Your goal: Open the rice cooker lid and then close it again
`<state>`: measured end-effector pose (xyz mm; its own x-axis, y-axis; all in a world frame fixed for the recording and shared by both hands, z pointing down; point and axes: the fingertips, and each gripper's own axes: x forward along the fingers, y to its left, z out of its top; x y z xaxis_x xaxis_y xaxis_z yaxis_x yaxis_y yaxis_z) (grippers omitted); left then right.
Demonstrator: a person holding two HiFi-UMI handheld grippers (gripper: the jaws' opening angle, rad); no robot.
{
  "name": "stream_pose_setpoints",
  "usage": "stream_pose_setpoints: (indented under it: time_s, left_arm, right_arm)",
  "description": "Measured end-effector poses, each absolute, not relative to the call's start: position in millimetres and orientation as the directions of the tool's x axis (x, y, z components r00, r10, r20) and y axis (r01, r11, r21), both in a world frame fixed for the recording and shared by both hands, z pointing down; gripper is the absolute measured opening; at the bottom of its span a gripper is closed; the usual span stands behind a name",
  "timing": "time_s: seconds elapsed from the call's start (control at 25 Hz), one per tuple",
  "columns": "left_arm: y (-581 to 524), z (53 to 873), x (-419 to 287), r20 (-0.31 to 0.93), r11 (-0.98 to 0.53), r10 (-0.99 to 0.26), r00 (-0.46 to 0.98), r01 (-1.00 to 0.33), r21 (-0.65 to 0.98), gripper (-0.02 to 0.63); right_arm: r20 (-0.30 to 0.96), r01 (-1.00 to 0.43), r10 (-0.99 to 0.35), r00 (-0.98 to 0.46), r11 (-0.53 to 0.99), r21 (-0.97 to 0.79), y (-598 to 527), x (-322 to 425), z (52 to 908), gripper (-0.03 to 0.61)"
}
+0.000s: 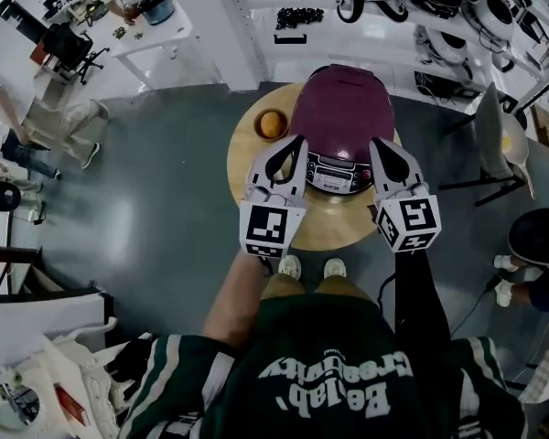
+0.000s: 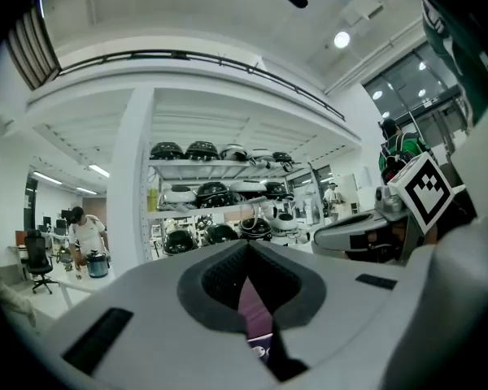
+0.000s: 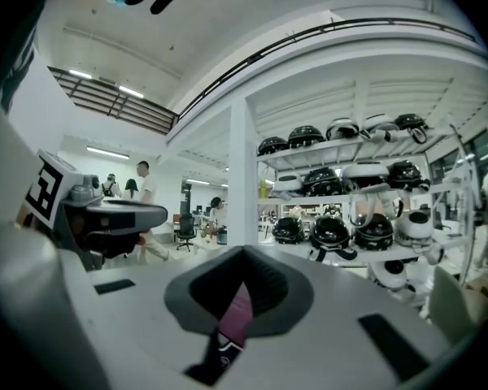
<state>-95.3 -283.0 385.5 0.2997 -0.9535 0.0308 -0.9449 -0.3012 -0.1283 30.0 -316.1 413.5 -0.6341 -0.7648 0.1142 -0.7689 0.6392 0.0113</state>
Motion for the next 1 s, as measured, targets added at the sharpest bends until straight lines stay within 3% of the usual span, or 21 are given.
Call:
stream_pose_setpoints:
  time_s: [0.44,1.0]
  left_arm:
    - [-298,400,-100,0.062,-0.425,-0.905,0.421,-0.897,-0.12,-0.002]
    - [-300,415,-110,0.073,-0.484,-0.875,0.479,-0.872,-0.074,-0.002]
  right_arm:
    - [0.312,-0.745,-0.703,-0.639,0.666,-0.024,-309,-17,465,0.003]
    - [0.501,-0.806,-0.685,-0.53,0.59,-0.046,-302,-24,520,0.003]
